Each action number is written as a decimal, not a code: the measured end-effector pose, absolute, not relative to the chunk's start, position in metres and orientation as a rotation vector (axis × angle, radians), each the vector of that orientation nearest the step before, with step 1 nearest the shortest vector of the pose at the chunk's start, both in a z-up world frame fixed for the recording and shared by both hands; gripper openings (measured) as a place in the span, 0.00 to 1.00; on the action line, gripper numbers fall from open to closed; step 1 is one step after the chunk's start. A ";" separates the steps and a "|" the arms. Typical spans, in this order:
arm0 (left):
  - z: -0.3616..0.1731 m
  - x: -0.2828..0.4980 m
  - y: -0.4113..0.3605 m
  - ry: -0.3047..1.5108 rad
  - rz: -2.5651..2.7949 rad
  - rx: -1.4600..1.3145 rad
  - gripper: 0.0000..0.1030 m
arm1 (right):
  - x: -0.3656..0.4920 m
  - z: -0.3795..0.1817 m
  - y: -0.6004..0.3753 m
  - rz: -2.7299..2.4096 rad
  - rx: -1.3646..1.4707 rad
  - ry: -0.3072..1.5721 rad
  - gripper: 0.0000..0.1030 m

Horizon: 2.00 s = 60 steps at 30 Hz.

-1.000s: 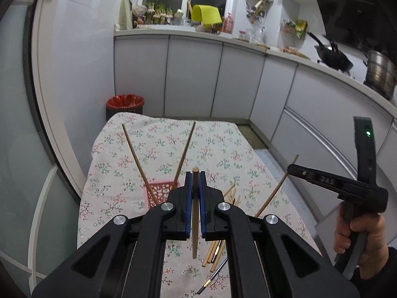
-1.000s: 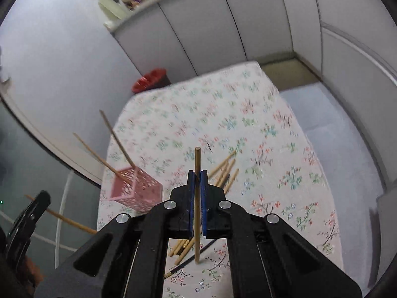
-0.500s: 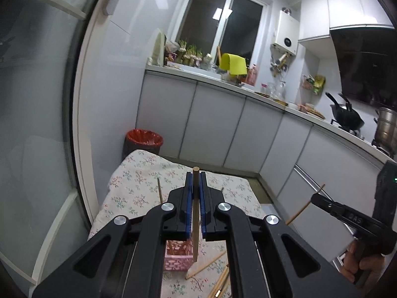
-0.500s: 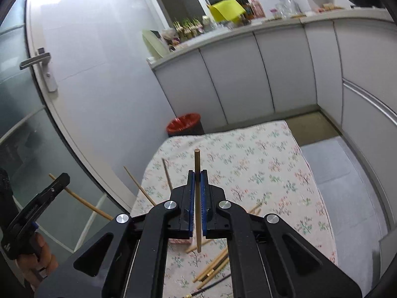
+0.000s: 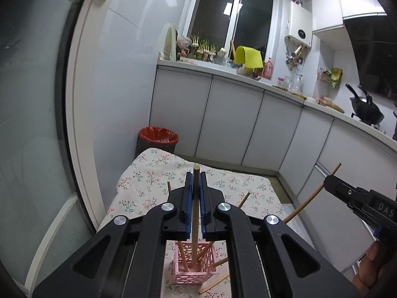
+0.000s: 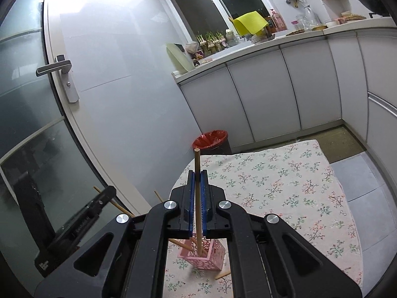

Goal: Organize utensils
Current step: 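Lower both held chopsticks into the pink cup and open both tools, then close the left tool on the thin black brush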

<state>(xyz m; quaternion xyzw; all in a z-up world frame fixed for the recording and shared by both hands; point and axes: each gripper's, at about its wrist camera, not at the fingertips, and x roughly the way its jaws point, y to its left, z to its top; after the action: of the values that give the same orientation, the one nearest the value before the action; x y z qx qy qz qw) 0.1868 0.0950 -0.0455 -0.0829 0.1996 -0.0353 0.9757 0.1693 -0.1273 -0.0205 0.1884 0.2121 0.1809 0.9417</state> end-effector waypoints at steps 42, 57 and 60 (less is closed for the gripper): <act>-0.101 0.196 0.070 0.717 -0.097 -0.078 0.76 | 0.210 -0.082 -0.144 0.307 0.388 0.709 0.61; -0.164 0.173 0.010 0.932 -0.229 0.085 0.84 | 0.190 -0.148 -0.200 0.121 0.332 0.976 0.84; -0.179 0.169 -0.008 0.976 -0.275 0.133 0.84 | 0.186 -0.161 -0.207 0.095 0.299 1.017 0.87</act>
<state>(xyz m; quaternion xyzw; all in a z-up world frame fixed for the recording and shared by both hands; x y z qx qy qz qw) 0.1692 -0.0081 -0.1787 0.0634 0.4668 -0.1315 0.8722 0.1862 -0.2069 -0.1605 0.1428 0.4846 0.0451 0.8618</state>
